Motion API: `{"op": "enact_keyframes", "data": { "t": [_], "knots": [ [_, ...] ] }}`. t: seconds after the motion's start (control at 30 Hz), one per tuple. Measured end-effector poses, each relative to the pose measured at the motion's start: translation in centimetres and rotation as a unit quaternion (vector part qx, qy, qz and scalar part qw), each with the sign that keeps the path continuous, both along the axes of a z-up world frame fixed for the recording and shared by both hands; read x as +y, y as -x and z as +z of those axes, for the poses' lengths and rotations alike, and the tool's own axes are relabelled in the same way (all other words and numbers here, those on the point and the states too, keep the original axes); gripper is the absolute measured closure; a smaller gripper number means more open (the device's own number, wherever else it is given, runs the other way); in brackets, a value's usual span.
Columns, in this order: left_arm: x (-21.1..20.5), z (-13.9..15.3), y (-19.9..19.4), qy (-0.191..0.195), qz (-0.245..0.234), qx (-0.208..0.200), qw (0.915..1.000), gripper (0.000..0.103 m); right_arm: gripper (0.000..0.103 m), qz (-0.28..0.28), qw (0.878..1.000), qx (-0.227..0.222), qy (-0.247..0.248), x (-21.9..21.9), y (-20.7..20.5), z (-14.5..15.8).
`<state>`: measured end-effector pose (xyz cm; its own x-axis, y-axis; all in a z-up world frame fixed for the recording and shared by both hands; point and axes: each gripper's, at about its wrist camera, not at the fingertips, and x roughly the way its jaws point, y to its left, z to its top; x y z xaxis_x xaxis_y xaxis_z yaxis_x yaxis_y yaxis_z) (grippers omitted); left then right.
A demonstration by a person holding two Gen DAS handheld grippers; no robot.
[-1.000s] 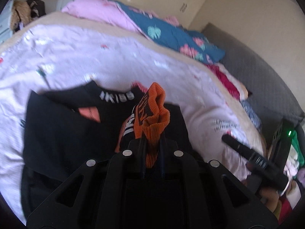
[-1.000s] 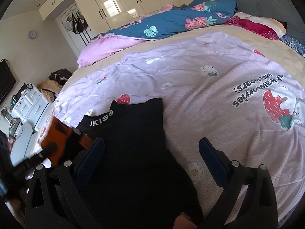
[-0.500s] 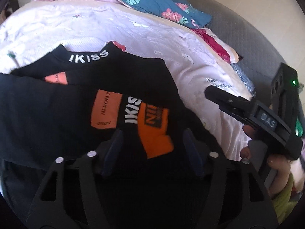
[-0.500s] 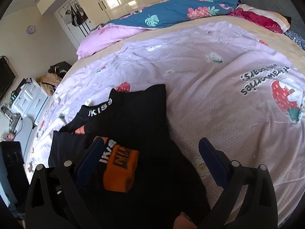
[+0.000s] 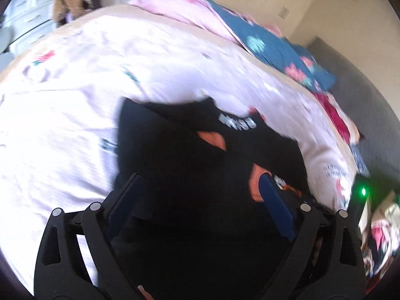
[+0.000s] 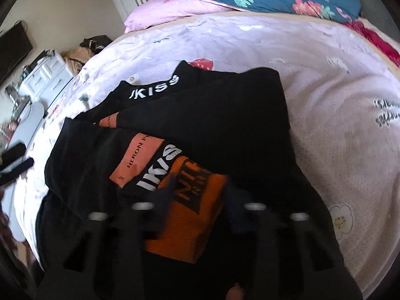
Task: Fold small clothes
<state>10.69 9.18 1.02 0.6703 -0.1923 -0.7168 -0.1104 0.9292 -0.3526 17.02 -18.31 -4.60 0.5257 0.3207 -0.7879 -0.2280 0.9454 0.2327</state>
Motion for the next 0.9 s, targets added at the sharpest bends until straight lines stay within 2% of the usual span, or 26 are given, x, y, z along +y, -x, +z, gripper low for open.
{"op": "enact_keyframes", "data": {
  "t": [0.07,0.2,0.33,0.47,0.57,0.77,0.9],
  "knots": [
    [1.5,0.5,0.3,0.003,0.021,-0.007,0.9997,0.016,0.094,0.014,1.0,-0.01,0.001,0.4,0.3,0.4],
    [3.4,1.2,0.6,0.006,0.05,-0.015,0.9986,0.016,0.094,0.042,0.997,-0.067,-0.001,1.3,1.3,3.7],
    [4.5,0.9,0.9,0.008,0.063,-0.014,0.9979,0.016,0.094,0.083,0.987,-0.134,0.008,3.0,1.6,8.1],
    [4.5,0.4,1.0,0.011,0.062,-0.01,0.998,0.016,0.094,0.103,0.979,-0.174,0.026,4.1,0.9,11.0],
    [4.1,0.1,0.6,0.008,0.055,-0.007,0.9984,0.016,0.094,0.084,0.98,-0.173,0.049,3.6,0.1,11.0],
    [3.2,-1.0,-0.1,0.003,0.042,0.004,0.9991,0.016,0.094,0.045,0.99,-0.128,0.045,1.2,-1.0,8.0],
    [2.4,-1.4,-0.7,-0.003,0.031,0.007,0.9995,0.016,0.094,0.028,0.992,-0.112,0.055,0.8,-1.1,6.5]
  ]
}}
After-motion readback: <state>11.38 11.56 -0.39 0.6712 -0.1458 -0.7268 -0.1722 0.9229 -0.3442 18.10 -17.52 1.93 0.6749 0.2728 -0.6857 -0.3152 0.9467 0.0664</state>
